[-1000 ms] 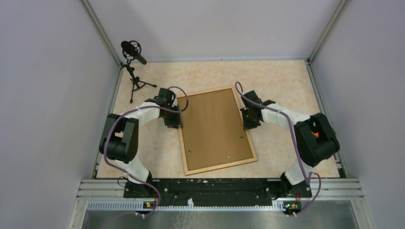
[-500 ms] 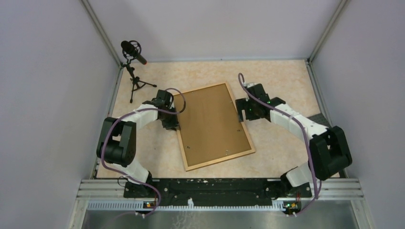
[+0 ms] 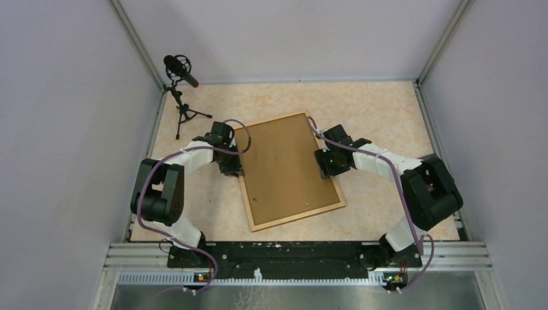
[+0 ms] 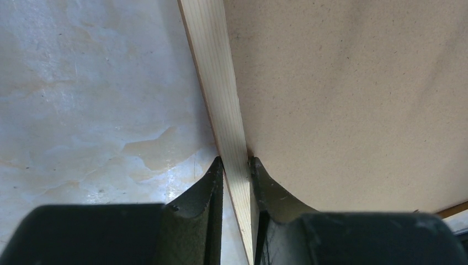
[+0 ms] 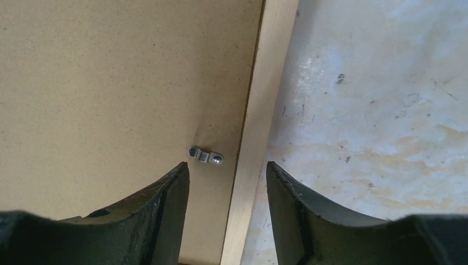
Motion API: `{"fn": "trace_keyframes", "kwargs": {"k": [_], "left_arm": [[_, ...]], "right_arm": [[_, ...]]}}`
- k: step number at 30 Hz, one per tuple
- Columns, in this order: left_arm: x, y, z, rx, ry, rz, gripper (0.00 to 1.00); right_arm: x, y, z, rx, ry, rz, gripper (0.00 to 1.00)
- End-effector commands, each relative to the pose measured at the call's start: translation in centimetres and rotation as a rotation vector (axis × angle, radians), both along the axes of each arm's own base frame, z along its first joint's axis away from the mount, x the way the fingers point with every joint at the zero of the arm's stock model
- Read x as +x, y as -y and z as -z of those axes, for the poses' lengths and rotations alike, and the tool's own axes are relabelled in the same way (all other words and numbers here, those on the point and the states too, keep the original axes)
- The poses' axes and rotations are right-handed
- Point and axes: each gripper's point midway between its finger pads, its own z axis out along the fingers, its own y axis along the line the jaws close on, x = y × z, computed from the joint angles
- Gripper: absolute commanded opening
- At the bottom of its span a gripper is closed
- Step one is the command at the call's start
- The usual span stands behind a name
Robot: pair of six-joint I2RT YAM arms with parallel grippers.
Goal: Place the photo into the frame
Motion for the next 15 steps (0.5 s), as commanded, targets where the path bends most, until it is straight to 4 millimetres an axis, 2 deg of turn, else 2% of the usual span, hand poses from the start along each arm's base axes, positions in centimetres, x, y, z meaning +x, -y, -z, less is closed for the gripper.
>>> {"fn": "trace_keyframes", "kwargs": {"k": [1, 7, 12, 15], "left_arm": [[-0.2, -0.7, 0.4, 0.020, -0.001, 0.010, 0.20], [-0.3, -0.7, 0.6, 0.017, -0.009, 0.010, 0.20], [-0.3, -0.7, 0.6, 0.018, -0.009, 0.007, 0.19], [-0.3, -0.7, 0.7, 0.016, -0.011, 0.007, 0.19]], "right_arm": [[0.5, -1.1, 0.9, 0.008, 0.011, -0.030, 0.52], [0.6, -0.8, 1.8, -0.027, 0.016, -0.020, 0.45], [1.0, -0.3, 2.7, -0.054, 0.015, 0.054, 0.28], [0.9, 0.1, 3.2, -0.058, 0.010, 0.126, 0.27]]}}
